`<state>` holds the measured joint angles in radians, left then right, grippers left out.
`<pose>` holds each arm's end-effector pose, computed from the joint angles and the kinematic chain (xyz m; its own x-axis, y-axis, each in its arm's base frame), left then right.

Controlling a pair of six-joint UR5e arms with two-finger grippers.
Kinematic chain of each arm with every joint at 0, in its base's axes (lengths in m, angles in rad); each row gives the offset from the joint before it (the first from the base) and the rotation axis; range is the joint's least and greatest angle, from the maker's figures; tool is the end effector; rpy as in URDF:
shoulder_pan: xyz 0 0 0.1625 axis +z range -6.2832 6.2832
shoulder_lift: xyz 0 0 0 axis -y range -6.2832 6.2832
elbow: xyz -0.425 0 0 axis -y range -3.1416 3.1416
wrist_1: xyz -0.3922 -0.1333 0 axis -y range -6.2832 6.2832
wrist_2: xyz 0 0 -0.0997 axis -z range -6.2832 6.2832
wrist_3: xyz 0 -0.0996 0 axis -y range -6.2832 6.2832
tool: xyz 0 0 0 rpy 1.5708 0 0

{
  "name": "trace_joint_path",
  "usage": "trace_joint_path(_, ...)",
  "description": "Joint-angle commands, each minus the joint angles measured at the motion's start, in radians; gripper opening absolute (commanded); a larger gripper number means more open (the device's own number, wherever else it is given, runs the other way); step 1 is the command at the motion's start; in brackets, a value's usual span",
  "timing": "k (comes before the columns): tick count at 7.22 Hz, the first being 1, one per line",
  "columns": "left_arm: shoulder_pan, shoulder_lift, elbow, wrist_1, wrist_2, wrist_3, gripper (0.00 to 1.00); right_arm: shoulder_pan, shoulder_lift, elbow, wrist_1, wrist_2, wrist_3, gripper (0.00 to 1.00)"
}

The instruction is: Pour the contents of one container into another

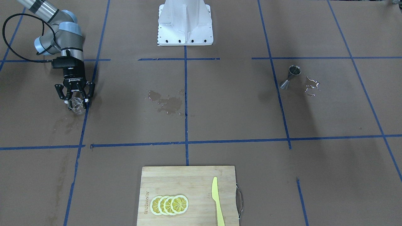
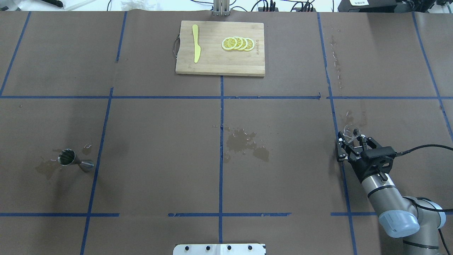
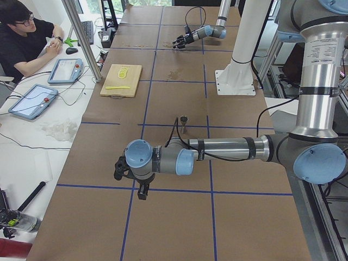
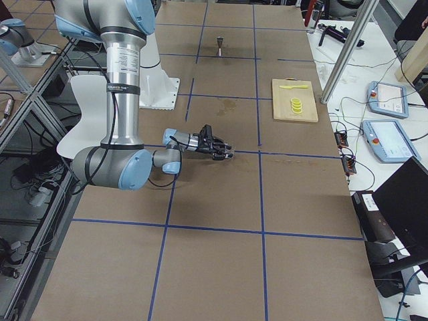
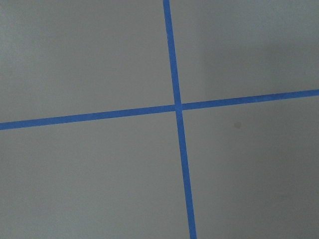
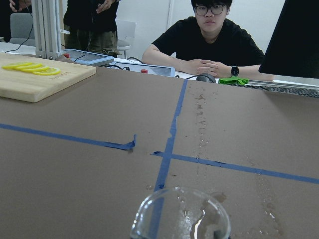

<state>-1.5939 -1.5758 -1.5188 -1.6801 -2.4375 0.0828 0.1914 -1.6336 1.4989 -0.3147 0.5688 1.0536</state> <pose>-0.0689 -0.4960 0.6641 0.6480 0.1149 -0.7530 -0.0306 0.9917 0.1250 -0.4040 -0.2995 0.5728 0.7898 -0.1182 0.6019 -0.5258 0.3750 0.7635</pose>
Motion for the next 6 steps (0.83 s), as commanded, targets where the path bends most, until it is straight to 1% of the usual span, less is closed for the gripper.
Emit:
trace_joint_path(1,0.0,-0.001,0.0,0.0,0.0,0.0,1.0,0.0,0.0,0.001,0.002,0.0,0.002,0.8)
trace_joint_path(2,0.0,0.0,-0.001,0.0,0.0,0.0,1.0,0.0,-0.002,0.001,0.002,0.0,0.005,0.85)
trace_joint_path(3,0.0,0.0,0.0,0.0,0.0,0.0,1.0,0.0,-0.002,0.001,0.003,0.0,0.011,1.0)
trace_joint_path(6,0.0,0.0,-0.001,0.0,0.0,0.0,1.0,0.002,-0.003,0.018,0.012,-0.006,0.013,1.0)
